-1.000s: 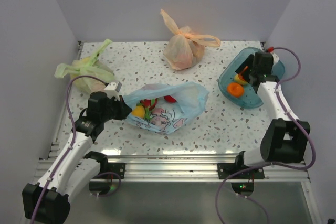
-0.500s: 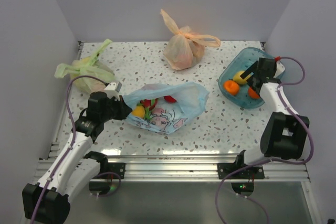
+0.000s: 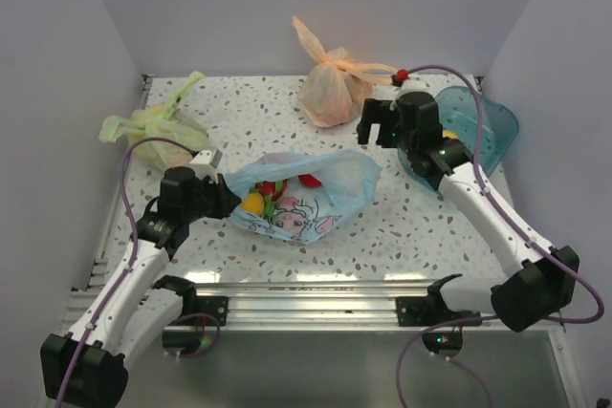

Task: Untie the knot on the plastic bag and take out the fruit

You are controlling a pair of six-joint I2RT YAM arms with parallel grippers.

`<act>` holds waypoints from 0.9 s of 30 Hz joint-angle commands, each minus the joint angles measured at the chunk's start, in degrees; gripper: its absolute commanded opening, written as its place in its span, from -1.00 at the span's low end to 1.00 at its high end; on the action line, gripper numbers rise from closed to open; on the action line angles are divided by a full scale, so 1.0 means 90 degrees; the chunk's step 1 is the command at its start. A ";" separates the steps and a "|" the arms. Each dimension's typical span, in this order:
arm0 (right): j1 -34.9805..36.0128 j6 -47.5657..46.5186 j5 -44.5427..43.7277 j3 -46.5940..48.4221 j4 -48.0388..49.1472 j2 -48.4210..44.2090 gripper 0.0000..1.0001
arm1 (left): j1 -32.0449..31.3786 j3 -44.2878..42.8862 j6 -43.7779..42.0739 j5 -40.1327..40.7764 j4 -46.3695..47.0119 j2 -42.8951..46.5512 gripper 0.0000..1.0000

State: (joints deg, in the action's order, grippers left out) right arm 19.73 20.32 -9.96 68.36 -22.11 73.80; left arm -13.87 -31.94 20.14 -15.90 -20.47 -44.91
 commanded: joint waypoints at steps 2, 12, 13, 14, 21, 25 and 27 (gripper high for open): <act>0.1417 -0.1172 0.0247 0.0500 -0.0190 -0.0134 0.90 | 0.0057 0.0043 -0.0080 -0.0118 0.0360 -0.0010 -0.90; 0.3559 -0.2511 0.0862 0.0989 -0.0571 0.1173 0.69 | 0.0057 -0.0112 0.0095 -0.0138 0.0390 -0.0001 -0.89; 0.3609 -0.2598 0.0939 0.0979 -0.0552 0.1494 0.68 | 0.0057 -0.0238 0.0241 -0.0138 0.0380 0.0019 -0.90; 0.3638 -0.2618 0.0998 0.0998 -0.0551 0.1642 0.66 | 0.0047 -0.0298 0.0310 -0.0147 0.0370 0.0028 -0.90; 0.3609 -0.3009 -0.0043 0.1037 -0.0006 0.2619 0.53 | 0.0047 -0.1089 0.0653 -0.0332 -0.0001 -0.0274 -0.89; 0.3443 -0.3253 -0.0445 0.1290 0.0229 0.3098 0.52 | 0.0037 -0.1304 0.0828 -0.0469 0.0058 -0.0303 -0.89; 0.3248 -0.3321 -0.0398 0.1389 0.0279 0.3390 0.53 | 0.0047 -0.1372 0.0828 -0.0508 -0.0020 -0.0401 -0.89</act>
State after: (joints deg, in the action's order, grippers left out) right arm 50.98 -6.70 -10.00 77.30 -23.55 102.10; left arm -13.87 -41.19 25.93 -18.09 -21.50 -47.75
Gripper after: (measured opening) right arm 0.763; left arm 0.056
